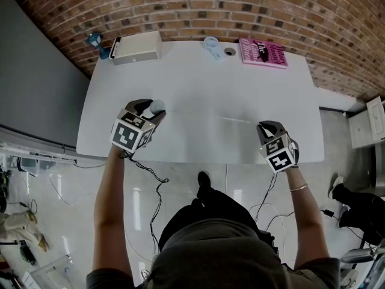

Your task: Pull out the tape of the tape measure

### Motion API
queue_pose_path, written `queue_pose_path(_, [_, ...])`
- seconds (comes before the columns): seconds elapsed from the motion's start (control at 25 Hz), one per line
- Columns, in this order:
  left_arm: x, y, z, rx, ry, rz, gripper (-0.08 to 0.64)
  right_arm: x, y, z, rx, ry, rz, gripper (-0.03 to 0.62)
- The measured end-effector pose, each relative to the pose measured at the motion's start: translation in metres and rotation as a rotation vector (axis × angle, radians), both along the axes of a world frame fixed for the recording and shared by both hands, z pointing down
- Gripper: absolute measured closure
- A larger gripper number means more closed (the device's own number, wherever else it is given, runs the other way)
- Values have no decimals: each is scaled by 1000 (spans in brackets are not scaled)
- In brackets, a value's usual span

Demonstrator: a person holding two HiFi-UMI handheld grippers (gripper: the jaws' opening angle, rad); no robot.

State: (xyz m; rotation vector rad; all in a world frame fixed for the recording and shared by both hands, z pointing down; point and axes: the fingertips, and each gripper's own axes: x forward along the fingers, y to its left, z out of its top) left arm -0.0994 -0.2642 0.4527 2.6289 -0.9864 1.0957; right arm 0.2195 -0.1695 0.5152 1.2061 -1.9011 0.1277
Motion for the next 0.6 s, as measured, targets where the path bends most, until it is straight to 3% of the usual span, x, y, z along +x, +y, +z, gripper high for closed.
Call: queue_pose_path(0.6, [14, -18, 19, -28, 5, -3, 331, 6, -15, 11, -21, 14, -6, 572])
